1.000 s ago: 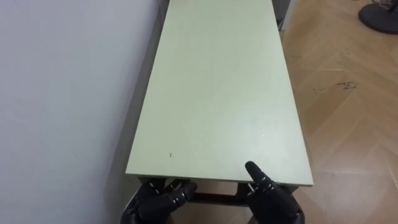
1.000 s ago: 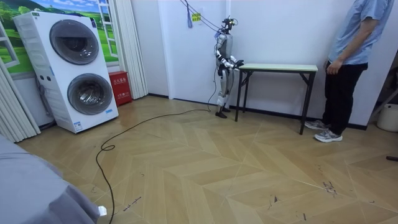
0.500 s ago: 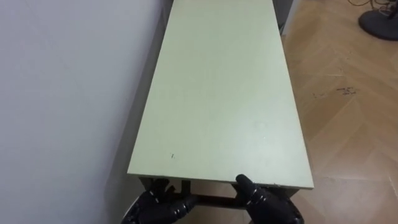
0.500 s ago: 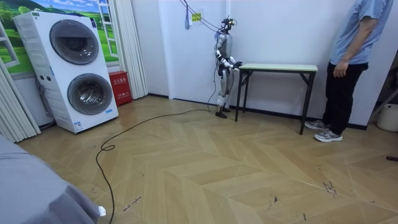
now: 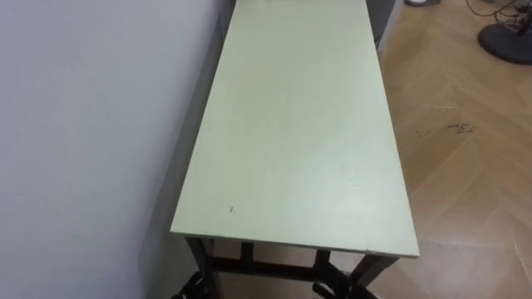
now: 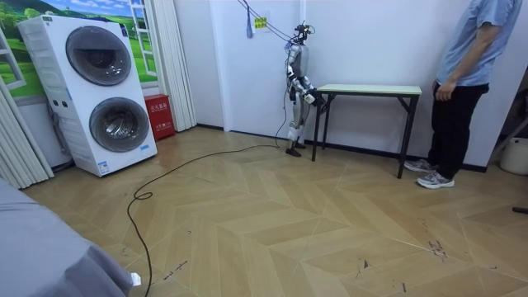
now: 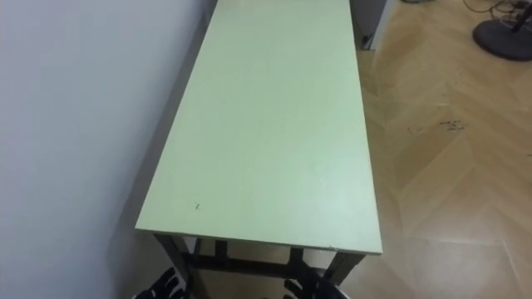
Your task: Move table with human
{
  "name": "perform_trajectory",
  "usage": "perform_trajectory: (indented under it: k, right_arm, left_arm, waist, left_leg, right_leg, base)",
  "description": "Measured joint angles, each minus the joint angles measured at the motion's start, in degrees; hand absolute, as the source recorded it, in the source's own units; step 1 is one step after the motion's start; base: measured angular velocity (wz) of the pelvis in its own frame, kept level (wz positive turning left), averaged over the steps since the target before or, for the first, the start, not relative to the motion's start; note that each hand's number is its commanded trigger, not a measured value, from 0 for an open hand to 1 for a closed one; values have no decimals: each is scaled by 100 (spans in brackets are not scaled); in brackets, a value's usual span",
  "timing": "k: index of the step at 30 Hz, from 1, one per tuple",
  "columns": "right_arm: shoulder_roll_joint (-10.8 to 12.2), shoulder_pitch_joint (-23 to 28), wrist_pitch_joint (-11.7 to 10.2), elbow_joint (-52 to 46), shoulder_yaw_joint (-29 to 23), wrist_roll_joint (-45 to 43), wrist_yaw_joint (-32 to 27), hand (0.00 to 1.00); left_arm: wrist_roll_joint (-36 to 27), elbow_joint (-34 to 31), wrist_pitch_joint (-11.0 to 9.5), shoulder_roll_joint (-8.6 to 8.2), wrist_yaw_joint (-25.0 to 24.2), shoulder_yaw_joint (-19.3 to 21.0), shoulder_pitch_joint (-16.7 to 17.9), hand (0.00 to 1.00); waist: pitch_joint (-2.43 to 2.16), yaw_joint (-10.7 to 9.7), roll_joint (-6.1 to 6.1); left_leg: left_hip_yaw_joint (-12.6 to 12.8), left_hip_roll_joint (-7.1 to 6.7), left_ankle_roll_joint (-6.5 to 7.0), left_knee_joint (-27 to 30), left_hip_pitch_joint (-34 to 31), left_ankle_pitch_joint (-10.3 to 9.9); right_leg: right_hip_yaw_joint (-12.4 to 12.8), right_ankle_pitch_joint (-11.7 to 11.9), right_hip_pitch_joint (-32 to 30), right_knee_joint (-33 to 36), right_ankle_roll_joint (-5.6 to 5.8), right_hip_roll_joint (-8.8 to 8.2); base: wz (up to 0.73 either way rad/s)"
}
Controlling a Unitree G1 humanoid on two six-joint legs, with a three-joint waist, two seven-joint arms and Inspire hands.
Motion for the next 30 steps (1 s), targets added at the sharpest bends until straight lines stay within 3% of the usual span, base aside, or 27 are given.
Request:
perform_trajectory:
  k: [5, 10, 15, 21, 24, 30]
  right_arm:
    - [0, -57, -8, 585, -63, -353, -219, 0]
    - [-11, -68, -10, 1093, -293, -382, -333, 0]
    - [2, -141, -73, 1644, -471, -382, -574, 0]
    - [67, -145, -115, 2121, -789, -411, -869, 0]
    - [139, -108, -119, 2445, -1132, -418, -992, 0]
    - [174, -177, -110, 2703, -1353, -445, -1176, 0]
  left_arm:
    - [-5, 566, -81, -33, 104, 104, -191, 0]
    - [-73, 862, -84, -95, 109, 183, -258, 0]
    - [-127, 1288, -93, -244, 290, 365, -326, 0]
    - [-125, 1641, -141, -290, 373, 434, -360, 0]
    - [-22, 1832, -158, -318, 372, 514, -352, 0]
    - [412, 2260, -103, -440, 464, 834, -361, 0]
  waist:
    - [6, 13, -6]
    - [-45, 18, 36]
    - [-35, 23, 99]
    - [-25, -34, 72]
    - [-8, -42, 59]
    - [-16, -128, 73]
  left_leg:
    - [-17, -4, 0, -15, 9, -3]
    - [-8, 6, -1, -63, 78, -2]
    - [61, 10, -1, -138, 203, -2]
    - [85, 10, -2, -165, 225, -2]
    - [90, 10, -2, -182, 246, -2]
    - [96, 8, -2, -185, 308, -2]
  right_leg:
    - [-12, -8, 40, -53, 9, 11]
    - [-1, -6, 98, -90, 7, 33]
    - [57, -35, 163, -100, 4, 37]
    - [72, -49, 161, -102, 6, 40]
    - [89, -74, 164, -103, 2, 46]
    - [79, -78, 204, -154, 0, 48]
  base:
    - [2]
    - [0]
    - [-6]
    - [-2]
    - [0]
    - [0]
